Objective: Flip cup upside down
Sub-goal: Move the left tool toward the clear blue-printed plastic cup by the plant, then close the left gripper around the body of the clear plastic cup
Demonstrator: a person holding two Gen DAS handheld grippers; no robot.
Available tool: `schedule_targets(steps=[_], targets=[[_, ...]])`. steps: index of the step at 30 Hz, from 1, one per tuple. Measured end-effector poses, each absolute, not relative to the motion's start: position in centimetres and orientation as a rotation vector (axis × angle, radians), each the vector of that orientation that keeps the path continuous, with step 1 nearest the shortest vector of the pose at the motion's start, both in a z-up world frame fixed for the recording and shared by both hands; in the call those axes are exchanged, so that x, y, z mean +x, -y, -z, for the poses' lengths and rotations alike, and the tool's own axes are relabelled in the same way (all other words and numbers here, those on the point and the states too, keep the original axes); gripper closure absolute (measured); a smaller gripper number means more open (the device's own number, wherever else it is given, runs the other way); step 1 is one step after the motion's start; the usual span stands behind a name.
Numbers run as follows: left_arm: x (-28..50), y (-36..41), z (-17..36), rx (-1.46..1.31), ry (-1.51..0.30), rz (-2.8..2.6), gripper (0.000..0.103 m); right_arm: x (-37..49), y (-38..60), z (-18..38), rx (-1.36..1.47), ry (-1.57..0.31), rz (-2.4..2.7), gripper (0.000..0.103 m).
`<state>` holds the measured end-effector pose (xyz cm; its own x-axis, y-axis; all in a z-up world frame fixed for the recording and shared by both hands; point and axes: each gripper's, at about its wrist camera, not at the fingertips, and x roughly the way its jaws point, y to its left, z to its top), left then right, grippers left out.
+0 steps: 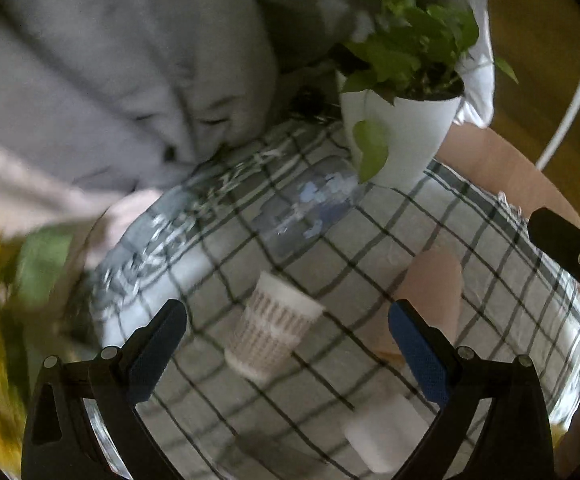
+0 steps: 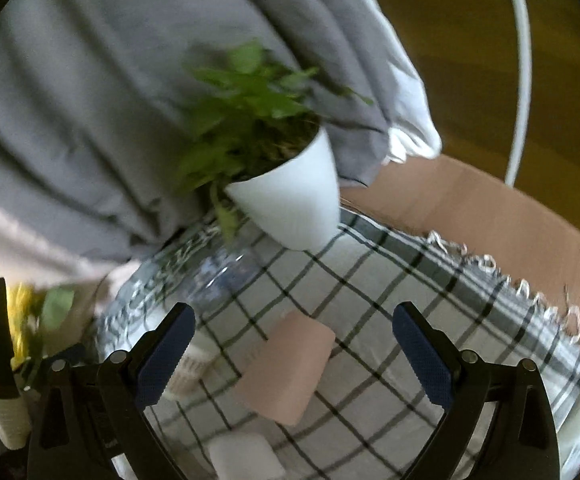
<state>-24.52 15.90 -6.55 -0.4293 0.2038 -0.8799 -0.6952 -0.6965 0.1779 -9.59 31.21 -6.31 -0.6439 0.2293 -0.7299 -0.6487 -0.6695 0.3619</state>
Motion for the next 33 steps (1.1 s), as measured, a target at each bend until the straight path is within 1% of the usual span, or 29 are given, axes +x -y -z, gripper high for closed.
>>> schedule_targets(steps=[4,9,15,19,23,26,30,33], targets=[[-26.9,-17.9,7.5,-1.212,-0.807,-2.028,0.0,-11.3,-31.7,7.2,-0.874,-0.936,-2.211,0.004],[-29.1,-20.2,9.1,-1.235,-0.85,-1.892,0.0,-13.5,-31.8,8.3,-0.883,-1.007,-2.147,0.004],[-32.0,-22.7,12.2,-1.306,-0.903,-1.733,0.001,-15.0,-32.8,10.0,-0.886,-1.097,-2.038,0.004],[-33.6,-24.1,13.8,-1.318,-0.954,-1.684,0.003,-15.7,-33.5,11.5,-0.9,-1.171,-1.942,0.004],[-34.5,-25.3,15.2,-1.301,-1.002,-1.628,0.004,-16.5,-33.9,12.5,-0.915,-1.181,-1.876,0.004],[-35.2,-25.9,16.2,-1.325,-0.993,-1.58,0.007,-17.0,-34.3,13.0,-0.927,-1.175,-1.84,0.004],[-36.2,-26.4,17.3,-1.363,-0.937,-1.533,0.007,-17.5,-35.0,13.4,-0.926,-1.189,-1.808,0.004],[-36.5,-26.8,18.1,-1.371,-0.934,-1.518,0.007,-17.6,-35.5,13.7,-0.917,-1.192,-1.781,0.004]])
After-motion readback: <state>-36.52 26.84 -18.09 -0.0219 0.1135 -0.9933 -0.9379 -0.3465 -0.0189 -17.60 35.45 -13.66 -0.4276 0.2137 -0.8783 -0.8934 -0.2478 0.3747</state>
